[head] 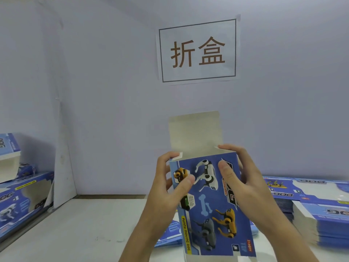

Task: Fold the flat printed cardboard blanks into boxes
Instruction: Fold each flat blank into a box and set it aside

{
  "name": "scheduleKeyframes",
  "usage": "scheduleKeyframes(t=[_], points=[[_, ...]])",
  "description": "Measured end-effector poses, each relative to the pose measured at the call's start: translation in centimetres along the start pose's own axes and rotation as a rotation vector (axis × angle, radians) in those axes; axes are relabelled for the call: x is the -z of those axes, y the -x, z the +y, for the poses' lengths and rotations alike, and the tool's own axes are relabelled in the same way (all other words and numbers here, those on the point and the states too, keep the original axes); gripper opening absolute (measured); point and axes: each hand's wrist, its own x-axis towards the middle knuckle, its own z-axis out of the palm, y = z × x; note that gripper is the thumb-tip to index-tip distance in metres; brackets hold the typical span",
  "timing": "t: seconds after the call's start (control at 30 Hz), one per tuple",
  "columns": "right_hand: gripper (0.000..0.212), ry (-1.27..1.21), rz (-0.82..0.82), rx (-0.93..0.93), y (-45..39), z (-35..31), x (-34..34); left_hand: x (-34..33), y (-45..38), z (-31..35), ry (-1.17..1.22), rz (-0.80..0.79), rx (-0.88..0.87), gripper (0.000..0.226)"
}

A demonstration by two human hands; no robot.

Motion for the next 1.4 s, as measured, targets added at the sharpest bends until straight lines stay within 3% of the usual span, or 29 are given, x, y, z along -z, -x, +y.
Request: scheduleKeyframes(t=[0.13,0.2,0.23,0.37,0.4,0.43,0.53,0.57,0.67,0.8,0.9,0.97,1.07,1.13,1.2,1.4], points=[[0.032,-0.047,0.023,-0.021,0.4,-0.5,-1.4,-0.7,-0.5,0.3,0.012,0.217,0.032,0.050],[0.034,-0.024,0.059,-0.019,0.3,-0.4,-2.1,-0.9,-0.6,0.2,0.022,0.307,0.032,0.032],[0.031,-0.021,0.068,-0.024,0.2,-0.4,-2.3,-0.9,-0.6,0.0,0.037,0.326,0.043,0.024],[0.008,-0.009,0.118,-0.048,-0.2,-0.2,-2.5,-1.1,-0.5,0.0,0.029,0.364,0.042,0.026],[0.006,-0.037,0.127,-0.075,-0.2,-0.4,-2.5,-1.2,-0.4,0.0,0.042,0.371,0.024,0.026],[0.018,-0.068,0.135,-0.100,-0.2,-0.3,-2.4,-1.4,-0.4,0.0,0.064,0.383,0.017,0.027],[0.053,-0.072,0.093,-0.146,-0.3,-0.2,-2.3,-1.6,-0.4,0.1,0.119,0.383,0.024,0.045],[0.056,-0.065,0.074,-0.143,-0.3,-0.2,-2.3,-1.5,-0.4,0.2,0.134,0.365,0.035,0.051],[0.041,-0.100,0.070,-0.139,-0.4,-0.2,-2.3,-1.2,-0.5,0.5,0.122,0.324,0.027,0.052],[0.024,-0.051,0.195,-0.051,-0.4,0.4,-2.4,-1.4,-0.3,0.6,0.167,0.340,-0.033,0.020],[0.030,-0.181,0.223,-0.066,-0.1,0.5,-2.6,-1.6,0.1,0.5,0.363,0.300,-0.046,0.049],[0.040,-0.255,0.182,-0.099,0.2,0.4,-2.6,-1.5,0.2,0.6,0.387,0.288,-0.028,0.056],[0.051,-0.256,0.068,-0.117,0.2,0.3,-2.4,-1.4,0.0,0.5,0.273,0.291,-0.025,0.047],[0.043,-0.235,0.028,-0.116,0.2,0.3,-2.3,-1.3,-0.1,0.2,0.263,0.293,-0.054,0.033],[0.033,-0.206,0.072,-0.069,0.3,0.1,-2.3,-1.2,-0.1,0.3,0.259,0.290,-0.081,0.024],[0.039,-0.126,0.184,0.058,0.2,-0.3,-2.7,-1.2,0.0,0.1,0.234,0.272,-0.103,0.025]])
